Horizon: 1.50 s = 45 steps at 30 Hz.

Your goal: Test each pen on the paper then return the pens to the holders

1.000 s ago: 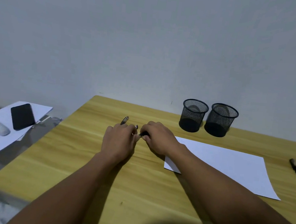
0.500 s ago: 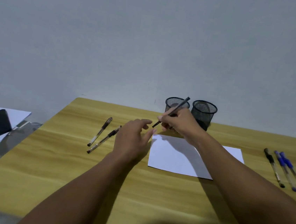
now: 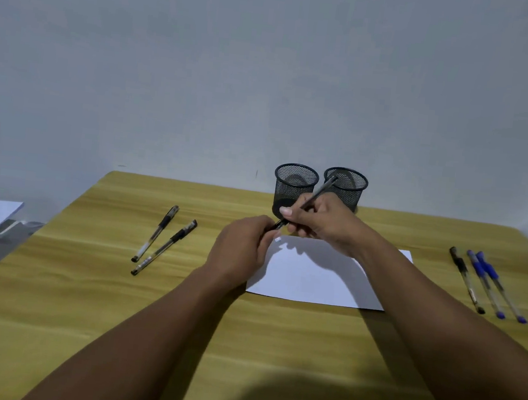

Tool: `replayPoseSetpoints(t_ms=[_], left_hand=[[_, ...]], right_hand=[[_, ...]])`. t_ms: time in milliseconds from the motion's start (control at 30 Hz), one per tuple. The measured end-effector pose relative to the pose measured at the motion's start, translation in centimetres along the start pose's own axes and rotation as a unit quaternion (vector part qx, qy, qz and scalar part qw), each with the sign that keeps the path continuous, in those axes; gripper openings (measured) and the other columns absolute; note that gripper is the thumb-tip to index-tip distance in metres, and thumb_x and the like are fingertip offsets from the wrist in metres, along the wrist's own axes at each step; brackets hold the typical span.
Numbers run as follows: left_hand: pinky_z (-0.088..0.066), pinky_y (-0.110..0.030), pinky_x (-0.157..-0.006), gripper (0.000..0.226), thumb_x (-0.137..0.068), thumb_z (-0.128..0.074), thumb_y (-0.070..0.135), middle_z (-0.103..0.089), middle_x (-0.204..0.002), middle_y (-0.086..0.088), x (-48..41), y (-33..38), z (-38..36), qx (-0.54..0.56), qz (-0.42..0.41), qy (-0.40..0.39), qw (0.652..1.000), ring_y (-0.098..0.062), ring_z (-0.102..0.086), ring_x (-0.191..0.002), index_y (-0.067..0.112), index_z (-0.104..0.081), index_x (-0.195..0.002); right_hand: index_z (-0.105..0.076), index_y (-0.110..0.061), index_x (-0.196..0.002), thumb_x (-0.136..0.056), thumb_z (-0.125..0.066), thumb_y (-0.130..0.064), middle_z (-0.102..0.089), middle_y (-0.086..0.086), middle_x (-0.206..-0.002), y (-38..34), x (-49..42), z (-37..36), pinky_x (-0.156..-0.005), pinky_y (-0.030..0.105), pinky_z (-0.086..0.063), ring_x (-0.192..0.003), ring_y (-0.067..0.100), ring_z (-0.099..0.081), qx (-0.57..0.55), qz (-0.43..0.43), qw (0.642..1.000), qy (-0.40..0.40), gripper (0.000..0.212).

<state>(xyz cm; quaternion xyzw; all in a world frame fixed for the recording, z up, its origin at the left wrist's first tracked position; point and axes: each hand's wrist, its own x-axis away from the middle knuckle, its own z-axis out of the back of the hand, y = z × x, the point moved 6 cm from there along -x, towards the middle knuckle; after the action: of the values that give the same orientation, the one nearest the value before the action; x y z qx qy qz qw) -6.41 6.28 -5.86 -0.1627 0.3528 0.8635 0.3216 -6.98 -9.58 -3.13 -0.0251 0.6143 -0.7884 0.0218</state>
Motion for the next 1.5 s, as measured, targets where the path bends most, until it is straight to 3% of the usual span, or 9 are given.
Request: replayPoseSetpoints(t_ms=[133,400,600,733,833,1033,1200,1333,1500], left_hand=[[-0.027,-0.032,-0.058,0.018,-0.103,-0.050,0.024,-0.046,-0.073,0.006,-1.1,1.1,0.5,-0.010,-0.023,-0.024,0.999,-0.019,-0.041,-0.064,0.025,-0.046,-0.086],[-0.028,-0.032,-0.059,0.020,-0.105,-0.045,0.030,-0.051,-0.080,0.004,-1.9,1.8,0.1,-0.028,-0.049,-0.064,0.996,-0.019,-0.043,-0.067,0.015,-0.054,-0.096],[-0.042,-0.037,-0.061,0.018,-0.101,-0.056,0.028,-0.065,-0.079,-0.002,-1.9,1.0,-0.3,0.025,-0.015,-0.044,0.999,-0.021,-0.055,-0.069,0.012,-0.063,-0.095],[-0.040,-0.022,-0.056,0.017,-0.094,-0.069,0.030,-0.065,-0.066,0.007,-1.5,0.2,-0.4,0.109,0.040,-0.030,0.993,-0.007,-0.054,-0.058,0.015,-0.069,-0.084],[-0.033,-0.018,-0.052,0.024,-0.096,-0.066,0.026,-0.056,-0.057,0.013,-1.0,0.3,-0.4,0.103,0.042,-0.055,0.992,-0.003,-0.046,-0.051,0.027,-0.060,-0.073],[-0.039,-0.027,-0.057,0.019,-0.098,-0.061,0.034,-0.068,-0.073,0.005,0.2,-4.1,2.1,0.022,0.103,-0.063,0.992,-0.009,-0.057,-0.065,0.020,-0.071,-0.088],[-0.042,-0.030,-0.063,0.017,-0.091,-0.069,0.037,-0.067,-0.085,0.008,-0.4,-2.0,0.2,-0.008,0.027,-0.064,0.998,-0.012,-0.057,-0.077,0.021,-0.073,-0.093],[-0.048,-0.036,-0.072,0.020,-0.090,-0.070,0.038,-0.068,-0.087,0.007,1.1,-3.1,-1.2,-0.039,0.009,-0.081,0.996,-0.016,-0.056,-0.088,0.019,-0.072,-0.091],[-0.051,-0.039,-0.076,0.022,-0.091,-0.067,0.041,-0.069,-0.091,0.007,0.9,-3.1,-1.4,-0.050,0.008,-0.075,0.996,-0.014,-0.053,-0.091,0.020,-0.073,-0.095]], right_hand=[[-0.062,-0.012,-0.078,-0.096,-0.070,-0.015,-0.067,0.009,-0.070,-0.9,-0.1,0.7,-0.050,0.018,-0.042,-0.054,0.013,-0.056,-0.032,0.015,0.999,-0.011,0.020],[-0.056,-0.009,-0.076,-0.097,-0.066,-0.009,-0.064,0.010,-0.063,-0.1,-0.2,1.4,-0.045,0.022,-0.040,-0.048,0.016,-0.056,-0.086,0.005,0.996,-0.003,0.023],[-0.059,-0.011,-0.076,-0.095,-0.070,-0.012,-0.066,0.013,-0.066,0.6,-0.1,1.3,-0.049,0.023,-0.044,-0.050,0.016,-0.058,-0.088,0.004,0.996,0.033,0.022],[-0.066,-0.012,-0.076,-0.092,-0.075,-0.016,-0.067,0.020,-0.072,1.2,0.1,0.7,-0.053,0.023,-0.042,-0.052,0.014,-0.051,-0.065,0.011,0.997,0.026,0.019],[-0.066,-0.006,-0.082,-0.092,-0.074,-0.015,-0.061,0.011,-0.066,1.0,0.3,1.2,-0.050,0.016,-0.040,-0.050,0.011,-0.046,-0.034,0.006,0.999,0.017,0.016],[-0.058,-0.012,-0.073,-0.096,-0.068,-0.010,-0.062,0.003,-0.057,-1.2,1.2,8.4,-0.049,0.019,-0.043,-0.054,0.017,-0.053,-0.075,0.006,0.989,0.127,0.025],[-0.065,0.004,-0.089,-0.095,-0.064,0.002,-0.069,0.024,-0.072,2.6,0.7,2.0,-0.045,0.028,-0.051,-0.053,0.025,-0.068,-0.056,-0.009,0.992,0.116,0.006],[-0.063,0.007,-0.077,-0.086,-0.066,0.003,-0.066,0.021,-0.058,6.5,0.4,0.5,-0.042,0.027,-0.041,-0.041,0.025,-0.061,-0.075,-0.015,0.975,0.209,0.010],[-0.065,0.004,-0.074,-0.086,-0.069,0.005,-0.065,0.027,-0.064,6.1,0.8,0.0,-0.039,0.023,-0.042,-0.050,0.030,-0.061,-0.075,-0.002,0.969,0.235,0.012]])
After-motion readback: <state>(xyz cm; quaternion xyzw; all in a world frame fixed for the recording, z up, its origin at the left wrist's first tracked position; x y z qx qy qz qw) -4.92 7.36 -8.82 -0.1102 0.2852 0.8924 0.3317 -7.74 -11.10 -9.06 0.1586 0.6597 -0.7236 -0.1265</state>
